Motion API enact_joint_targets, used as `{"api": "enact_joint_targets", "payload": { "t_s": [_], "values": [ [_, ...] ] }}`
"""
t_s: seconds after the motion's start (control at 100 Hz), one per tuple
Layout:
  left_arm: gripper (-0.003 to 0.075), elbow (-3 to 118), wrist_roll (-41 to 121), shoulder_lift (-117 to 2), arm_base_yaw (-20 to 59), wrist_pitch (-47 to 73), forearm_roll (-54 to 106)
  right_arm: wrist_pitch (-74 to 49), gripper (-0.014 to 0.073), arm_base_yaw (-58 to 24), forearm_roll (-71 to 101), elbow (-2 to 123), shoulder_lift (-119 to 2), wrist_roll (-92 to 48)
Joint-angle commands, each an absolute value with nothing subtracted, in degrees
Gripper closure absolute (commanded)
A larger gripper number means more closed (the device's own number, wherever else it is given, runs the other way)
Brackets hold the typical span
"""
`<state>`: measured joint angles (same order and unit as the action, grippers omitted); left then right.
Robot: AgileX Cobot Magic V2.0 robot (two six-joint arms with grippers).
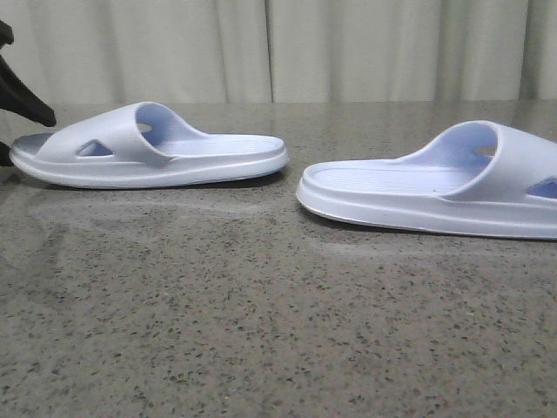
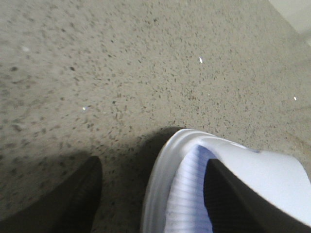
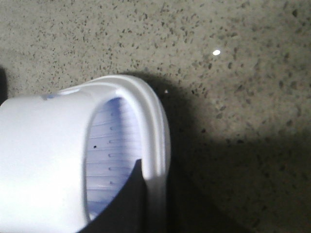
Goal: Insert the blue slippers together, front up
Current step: 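Close both grippers on the heel rims and lift both slippers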
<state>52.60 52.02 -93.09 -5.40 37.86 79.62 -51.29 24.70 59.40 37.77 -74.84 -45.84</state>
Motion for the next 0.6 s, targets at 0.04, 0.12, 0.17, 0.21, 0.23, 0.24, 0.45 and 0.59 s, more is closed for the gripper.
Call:
{"api": "enact_joint_targets", "payload": {
  "t_s": [0.04, 0.12, 0.17, 0.21, 0.23, 0.24, 0.45, 0.59],
  "values": [
    [0.0367, 55.47, 52.71, -94.00, -5.45, 44.06, 82.72, -51.56, 0.0701, 25.00, 61.28, 39.00, -74.05, -47.02],
    [0.0417, 55.60, 52.81, -95.15, -5.45, 45.62, 82.85, -51.56, 0.0701, 25.00, 61.28, 39.00, -74.05, -47.02],
    [0.0465, 55.60, 52.81, -95.45, -5.45, 45.85, 82.85, -51.56, 0.0701, 25.00, 61.28, 39.00, -74.05, -47.02],
    [0.0518, 55.60, 52.81, -95.55, -5.45, 46.39, 82.85, -51.56, 0.0701, 25.00, 61.28, 39.00, -74.05, -47.02],
    [0.0549, 55.60, 52.81, -95.55, -5.45, 46.72, 82.85, -51.67, 0.0701, 25.00, 61.28, 39.00, -74.05, -47.02],
    [0.0559, 55.60, 52.81, -95.55, -5.45, 46.79, 82.85, -51.67, 0.0701, 25.00, 61.28, 39.00, -74.05, -47.02],
    [0.0705, 55.60, 54.10, -95.06, -5.57, 49.43, 82.73, -52.14, 0.0701, 25.00, 63.42, 39.00, -74.05, -47.11],
    [0.0705, 55.60, 54.22, -92.18, -6.55, 49.75, 81.80, -53.63, 0.0701, 25.00, 67.90, 39.00, -74.05, -49.31]
  ]
}}
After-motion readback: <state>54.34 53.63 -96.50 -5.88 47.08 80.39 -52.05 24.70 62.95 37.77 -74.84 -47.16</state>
